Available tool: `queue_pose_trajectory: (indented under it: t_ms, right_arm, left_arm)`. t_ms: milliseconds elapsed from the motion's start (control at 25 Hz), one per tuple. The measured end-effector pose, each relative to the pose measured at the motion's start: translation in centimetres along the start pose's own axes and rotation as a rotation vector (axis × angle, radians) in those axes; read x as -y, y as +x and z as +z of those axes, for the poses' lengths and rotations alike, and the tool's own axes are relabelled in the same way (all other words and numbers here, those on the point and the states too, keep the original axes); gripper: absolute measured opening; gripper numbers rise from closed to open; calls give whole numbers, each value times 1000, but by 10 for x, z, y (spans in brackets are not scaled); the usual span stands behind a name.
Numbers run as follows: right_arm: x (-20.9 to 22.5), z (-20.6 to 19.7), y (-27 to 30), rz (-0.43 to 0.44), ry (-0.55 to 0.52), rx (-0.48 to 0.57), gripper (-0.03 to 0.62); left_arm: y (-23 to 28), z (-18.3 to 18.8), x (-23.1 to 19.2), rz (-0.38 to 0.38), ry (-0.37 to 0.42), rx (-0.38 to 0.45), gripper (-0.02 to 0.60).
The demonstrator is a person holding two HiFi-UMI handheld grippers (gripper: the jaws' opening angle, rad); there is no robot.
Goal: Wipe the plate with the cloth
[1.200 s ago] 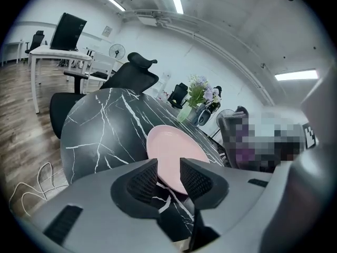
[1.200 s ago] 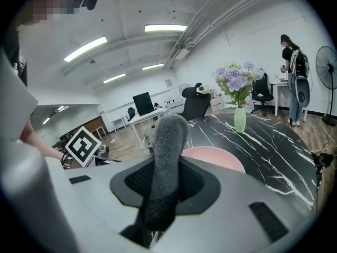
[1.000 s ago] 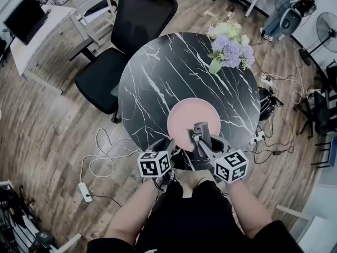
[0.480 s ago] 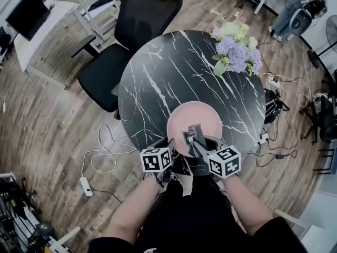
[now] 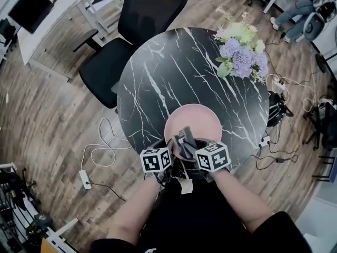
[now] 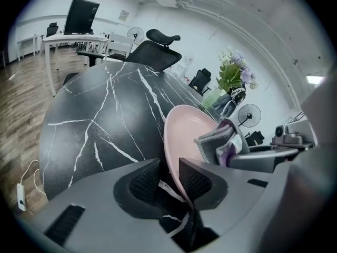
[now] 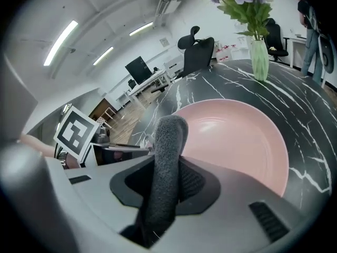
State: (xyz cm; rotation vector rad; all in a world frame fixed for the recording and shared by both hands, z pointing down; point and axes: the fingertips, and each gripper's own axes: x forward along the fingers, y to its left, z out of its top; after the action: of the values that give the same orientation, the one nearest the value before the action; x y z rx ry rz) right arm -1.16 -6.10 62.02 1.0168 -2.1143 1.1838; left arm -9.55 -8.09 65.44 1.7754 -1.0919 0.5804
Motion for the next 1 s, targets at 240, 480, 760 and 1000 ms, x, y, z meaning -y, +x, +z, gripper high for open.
queue_pose_trajectory:
  t_ms: [240,480,760,1000]
  right_arm:
    - [-2,-10,12,24,-16,-85,107]
    - [-12,-21,21,52,-41,-155,107]
    - [-8,-32,20,42,-64,-212,107]
    - [0,-42,17,33,-112,-278,107]
  left_arm:
    - [2,0,-1,28,-15,6,107]
    - [3,2,-2,69,-81,43,47]
    - [3,3,-2,98,-111,88,41]
    - [3,5,-3,109,-116,96,38]
